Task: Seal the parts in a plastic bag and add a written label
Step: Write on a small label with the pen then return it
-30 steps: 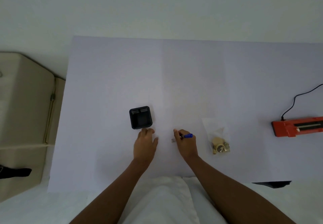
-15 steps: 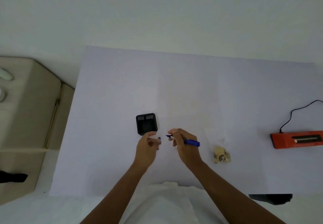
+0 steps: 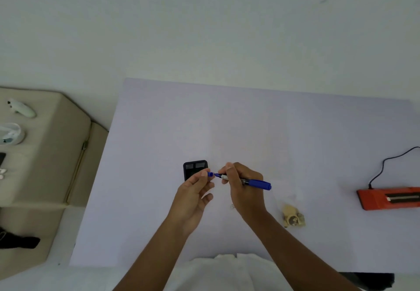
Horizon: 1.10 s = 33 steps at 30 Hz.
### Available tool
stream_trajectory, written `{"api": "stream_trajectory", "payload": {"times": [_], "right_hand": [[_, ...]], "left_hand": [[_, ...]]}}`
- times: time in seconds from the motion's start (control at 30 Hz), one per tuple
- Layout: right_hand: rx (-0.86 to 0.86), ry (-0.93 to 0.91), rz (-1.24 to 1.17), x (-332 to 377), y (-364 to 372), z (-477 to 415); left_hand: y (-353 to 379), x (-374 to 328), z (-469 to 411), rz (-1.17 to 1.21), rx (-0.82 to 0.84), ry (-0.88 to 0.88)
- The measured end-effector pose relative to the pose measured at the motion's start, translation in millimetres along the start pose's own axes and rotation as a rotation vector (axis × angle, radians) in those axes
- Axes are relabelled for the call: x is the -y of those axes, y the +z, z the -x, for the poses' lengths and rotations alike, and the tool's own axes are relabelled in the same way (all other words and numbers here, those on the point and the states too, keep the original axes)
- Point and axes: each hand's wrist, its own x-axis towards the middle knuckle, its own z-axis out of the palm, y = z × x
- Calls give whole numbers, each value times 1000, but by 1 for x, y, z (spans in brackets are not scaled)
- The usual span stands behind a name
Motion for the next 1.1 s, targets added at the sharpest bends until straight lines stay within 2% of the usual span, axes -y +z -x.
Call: {"api": "stream_trajectory", "payload": {"times": [0.2, 0.37, 0.5, 0.6, 0.67, 0.77, 0.9, 0.97, 1.1], "right_hand": [[16, 24, -12, 2, 7, -1], [-80, 141, -226, 7, 20, 1], [-71, 167, -323, 8, 34, 7], [14, 180, -366, 12, 38, -4], [144, 250, -370, 12, 40, -15], [186, 367, -295, -6, 41, -23], [18, 478, -95, -42, 41, -24], [-13, 525, 27, -60, 41, -22], [35, 582, 144, -86, 47, -16]], "left_hand": [[9, -2, 8, -57, 31, 29], [11, 0, 10, -38, 44, 61], [8, -4, 9, -14, 54, 78], [4, -17, 7, -70, 17, 153], [-3, -35, 3, -181, -56, 295], [-21, -63, -13, -352, -206, 518], [-55, -80, -42, -666, -421, 653], [-65, -78, -53, -766, -457, 686], [-71, -58, -75, -884, -418, 657]]}}
